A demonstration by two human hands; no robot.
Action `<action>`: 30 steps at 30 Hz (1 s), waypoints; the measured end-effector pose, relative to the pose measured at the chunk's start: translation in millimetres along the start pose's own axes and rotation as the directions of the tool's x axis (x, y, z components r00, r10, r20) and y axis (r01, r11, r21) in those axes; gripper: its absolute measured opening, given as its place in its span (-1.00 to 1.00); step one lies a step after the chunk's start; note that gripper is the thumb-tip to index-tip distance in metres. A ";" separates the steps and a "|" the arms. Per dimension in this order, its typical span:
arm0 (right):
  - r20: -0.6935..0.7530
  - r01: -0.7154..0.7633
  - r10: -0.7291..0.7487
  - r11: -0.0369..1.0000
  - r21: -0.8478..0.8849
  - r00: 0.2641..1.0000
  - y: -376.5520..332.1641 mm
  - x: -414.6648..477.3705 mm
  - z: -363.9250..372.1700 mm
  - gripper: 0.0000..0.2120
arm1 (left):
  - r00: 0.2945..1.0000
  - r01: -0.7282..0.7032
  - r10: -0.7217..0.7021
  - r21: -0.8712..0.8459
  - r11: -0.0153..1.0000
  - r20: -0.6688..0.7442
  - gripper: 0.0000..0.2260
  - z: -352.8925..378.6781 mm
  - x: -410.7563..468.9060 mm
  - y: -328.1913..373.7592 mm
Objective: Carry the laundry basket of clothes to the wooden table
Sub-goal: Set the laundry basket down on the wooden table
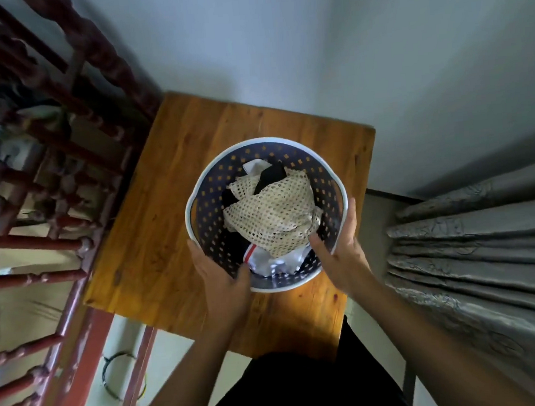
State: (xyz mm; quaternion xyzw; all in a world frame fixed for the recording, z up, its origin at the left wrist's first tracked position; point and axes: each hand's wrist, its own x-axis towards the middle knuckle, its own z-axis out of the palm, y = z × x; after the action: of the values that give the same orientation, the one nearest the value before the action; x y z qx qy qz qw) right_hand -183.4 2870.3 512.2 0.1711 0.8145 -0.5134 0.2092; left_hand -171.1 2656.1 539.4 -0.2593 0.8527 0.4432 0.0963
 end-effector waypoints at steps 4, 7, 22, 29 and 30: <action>-0.059 0.101 -0.102 0.995 -0.021 0.993 3.7 6.9 11.8 0.00 | 0.998 -0.055 0.057 0.067 0.996 -0.026 -0.04 10.9 -4.5 -12.1; -0.048 0.171 -0.170 0.985 0.002 0.984 -5.3 31.4 17.7 -0.05 | 0.995 -0.099 0.101 0.086 0.991 -0.013 -0.09 3.2 25.9 -7.3; -0.048 0.061 -0.071 0.982 -0.178 0.996 -124.8 190.2 19.4 -0.11 | 0.992 -0.108 0.120 0.225 0.968 -0.040 -0.17 -16.1 229.0 75.8; -0.072 0.045 -0.057 0.985 -0.164 0.996 -128.2 197.6 23.4 -0.11 | 0.997 -0.062 0.071 0.205 0.977 -0.036 -0.20 -17.4 238.8 88.1; -0.074 0.056 -0.070 0.982 -0.180 0.995 -126.7 198.3 25.0 -0.10 | 0.997 -0.076 0.081 0.217 0.973 -0.014 -0.19 -18.9 237.9 85.5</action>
State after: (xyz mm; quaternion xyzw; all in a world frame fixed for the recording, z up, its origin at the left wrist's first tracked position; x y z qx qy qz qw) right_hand -411.2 2807.7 497.0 0.1462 0.8698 -0.4378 0.1747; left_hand -416.4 2596.5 517.1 -0.2184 0.9065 0.3483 0.0966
